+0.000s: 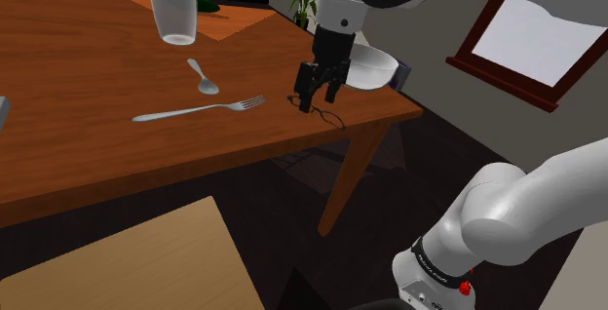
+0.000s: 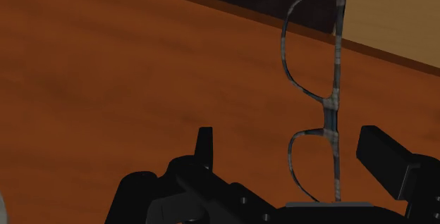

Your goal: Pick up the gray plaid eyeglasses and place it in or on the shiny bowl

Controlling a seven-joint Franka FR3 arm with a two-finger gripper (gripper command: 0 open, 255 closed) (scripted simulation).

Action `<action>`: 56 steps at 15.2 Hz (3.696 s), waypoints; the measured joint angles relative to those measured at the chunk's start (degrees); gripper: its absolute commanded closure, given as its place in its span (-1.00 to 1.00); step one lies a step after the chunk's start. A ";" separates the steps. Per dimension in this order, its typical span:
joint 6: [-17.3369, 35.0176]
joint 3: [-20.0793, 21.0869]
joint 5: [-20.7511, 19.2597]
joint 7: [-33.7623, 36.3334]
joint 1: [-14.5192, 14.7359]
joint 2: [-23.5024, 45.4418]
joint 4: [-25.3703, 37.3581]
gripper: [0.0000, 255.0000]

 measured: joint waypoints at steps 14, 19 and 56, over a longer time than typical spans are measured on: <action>1.38 -0.42 -2.68 -0.34 -0.24 -0.73 -1.32 1.00; 0.83 -0.21 -0.20 -0.11 0.02 -0.36 -0.84 1.00; -21.26 -7.65 -4.10 -8.19 -3.77 6.85 27.30 1.00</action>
